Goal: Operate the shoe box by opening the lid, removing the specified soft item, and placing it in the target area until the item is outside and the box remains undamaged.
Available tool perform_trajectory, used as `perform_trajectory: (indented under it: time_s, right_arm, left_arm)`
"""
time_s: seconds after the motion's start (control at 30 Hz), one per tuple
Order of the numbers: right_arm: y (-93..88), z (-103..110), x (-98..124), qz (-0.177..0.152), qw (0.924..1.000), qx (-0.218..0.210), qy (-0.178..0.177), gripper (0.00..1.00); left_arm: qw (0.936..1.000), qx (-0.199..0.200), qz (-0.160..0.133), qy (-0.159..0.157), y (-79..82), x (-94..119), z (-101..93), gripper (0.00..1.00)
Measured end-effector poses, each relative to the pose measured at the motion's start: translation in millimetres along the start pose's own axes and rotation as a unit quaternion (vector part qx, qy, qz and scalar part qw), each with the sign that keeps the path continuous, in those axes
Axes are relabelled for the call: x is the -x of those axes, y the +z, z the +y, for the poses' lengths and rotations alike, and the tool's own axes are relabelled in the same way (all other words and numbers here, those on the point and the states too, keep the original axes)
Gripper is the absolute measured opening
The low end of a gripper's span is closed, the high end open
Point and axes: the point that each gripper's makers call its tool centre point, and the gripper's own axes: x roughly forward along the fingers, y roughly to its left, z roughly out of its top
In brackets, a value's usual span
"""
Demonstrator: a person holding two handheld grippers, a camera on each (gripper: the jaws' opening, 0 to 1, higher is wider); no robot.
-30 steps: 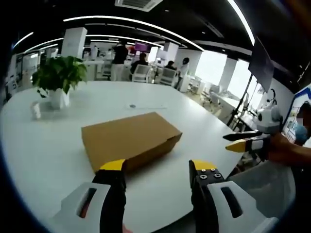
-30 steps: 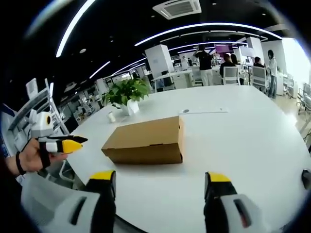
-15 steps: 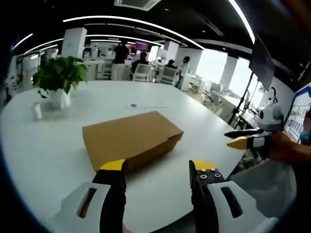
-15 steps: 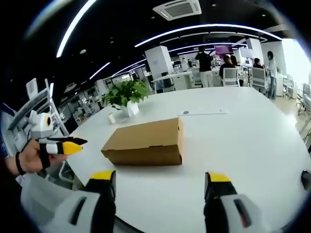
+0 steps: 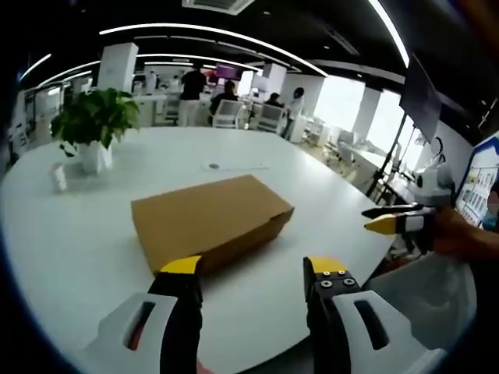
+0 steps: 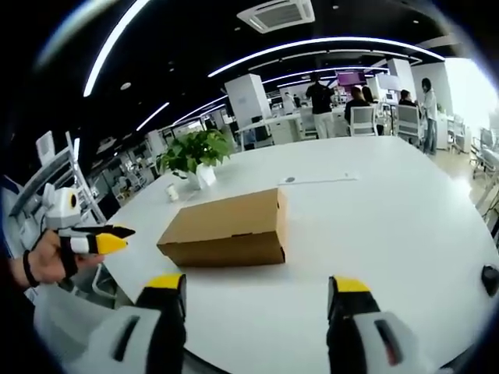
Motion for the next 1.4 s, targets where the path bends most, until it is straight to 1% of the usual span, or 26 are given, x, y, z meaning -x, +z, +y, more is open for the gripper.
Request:
perform_trajectory:
  time_s: [0.27,0.6,0.77,0.83,0.9,1.03,1.23,1.4]
  right_arm:
    - [0.6,-1.4,0.5,-0.004,0.9999,-0.013,-0.001,0.71]
    - [-2.3,0.0,-0.6,0.003,0.9999,-0.012,0.002,0.7]
    - [-0.8,0.1,-0.5,-0.001,0.9999,-0.013,0.003,0.69]
    - [-4.4,1.8,-2.2,0.006,0.9999,-0.014,0.006,0.68]
    - [-6.8,4.2,-3.5,0.013,0.9999,-0.008,0.007,0.68]
    - [-5.9,5.7,-3.8,0.014,0.9999,0.003,0.008,0.68]
    - [-5.9,5.9,-3.5,0.014,0.9999,0.004,0.009,0.68]
    - [-6.6,6.9,-3.4,0.016,0.9998,0.005,0.009,0.68]
  left_arm:
    - [1.0,-0.004,0.004,-0.001,-1.5,-1.4,-0.4,0.53]
    - [1.0,0.003,0.001,0.0,-1.4,-1.3,2.0,0.52]
    - [1.0,0.001,0.002,-0.002,-1.4,-1.9,1.2,0.52]
    - [1.0,0.001,0.0,0.0,-0.5,-1.3,2.6,0.52]
    - [1.0,0.007,-0.005,0.004,1.5,-0.3,6.6,0.52]
    - [0.9998,0.014,-0.009,0.007,2.3,0.5,8.8,0.51]
    - [0.9999,0.008,-0.009,0.007,3.3,0.5,6.4,0.52]
    - [0.9998,0.014,-0.013,0.008,3.9,1.7,9.5,0.51]
